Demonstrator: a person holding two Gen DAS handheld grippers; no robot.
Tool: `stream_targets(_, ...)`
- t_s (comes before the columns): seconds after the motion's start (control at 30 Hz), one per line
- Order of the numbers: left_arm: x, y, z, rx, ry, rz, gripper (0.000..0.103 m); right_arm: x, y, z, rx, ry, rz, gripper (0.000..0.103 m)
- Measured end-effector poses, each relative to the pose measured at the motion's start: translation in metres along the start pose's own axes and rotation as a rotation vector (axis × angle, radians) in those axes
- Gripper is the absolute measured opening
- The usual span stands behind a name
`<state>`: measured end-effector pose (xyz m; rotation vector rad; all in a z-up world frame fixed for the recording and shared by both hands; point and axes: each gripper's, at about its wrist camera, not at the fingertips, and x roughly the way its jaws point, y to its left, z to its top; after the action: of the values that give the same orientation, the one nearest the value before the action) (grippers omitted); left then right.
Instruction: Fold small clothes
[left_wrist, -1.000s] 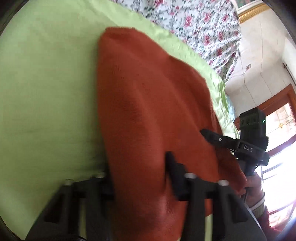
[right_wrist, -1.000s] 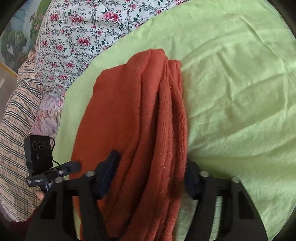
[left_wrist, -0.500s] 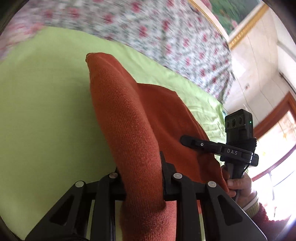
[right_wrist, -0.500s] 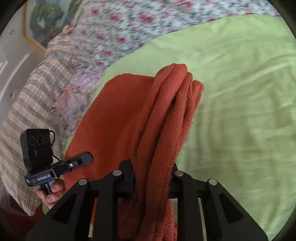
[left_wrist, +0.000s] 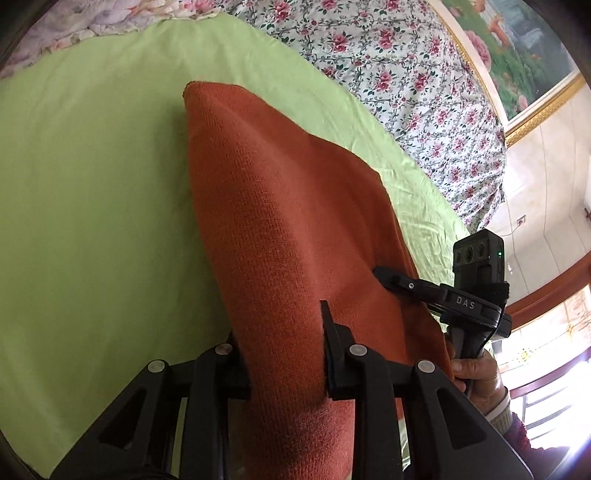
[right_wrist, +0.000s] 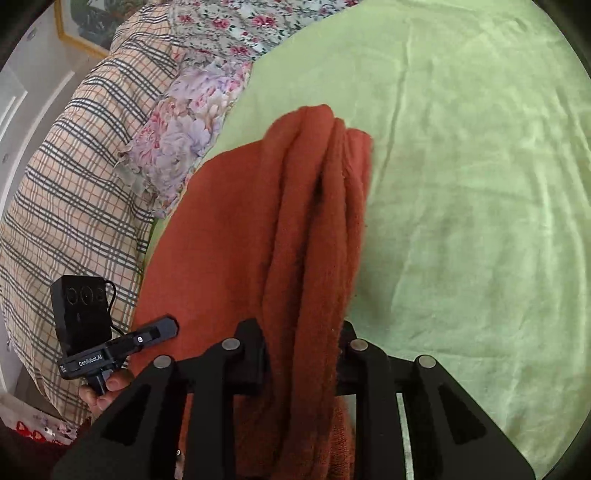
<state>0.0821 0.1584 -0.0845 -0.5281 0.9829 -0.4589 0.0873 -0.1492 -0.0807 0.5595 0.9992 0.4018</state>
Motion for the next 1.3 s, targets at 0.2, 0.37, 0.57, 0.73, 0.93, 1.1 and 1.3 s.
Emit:
stream_targets(0.2,0.000,0.007,0.004,-0.048,0.016,-0.046,0.033,-0.020,0.004,0.001,-0.009,-0.032,-0.128,0.053)
stream_targets(0.37,-0.005,0.015,0.008,-0.063,0.012,-0.050,0.042,-0.054,0.006,-0.005,-0.005,-0.098,-0.189,0.062)
stream_targets(0.57,0.001,0.025,0.028,-0.092,0.005,-0.041,0.054,-0.074,0.008,-0.003,0.001,-0.143,-0.196,0.062)
stream_targets(0.73,0.007,0.027,0.048,-0.105,-0.001,-0.011,0.055,-0.054,0.023,0.013,-0.055,-0.129,-0.176,0.062)
stream_targets(0.93,0.011,0.026,0.069,-0.096,-0.031,0.053,0.060,-0.012,0.025,0.037,-0.094,-0.075,-0.214,0.052)
stream_targets(1.1,0.009,0.022,0.091,-0.069,-0.068,0.124,0.059,-0.017,0.031,0.044,-0.090,-0.127,-0.146,0.016)
stream_targets(1.3,0.038,0.019,0.122,-0.024,-0.033,0.234,0.027,-0.015,0.009,0.044,-0.086,-0.123,-0.188,0.015)
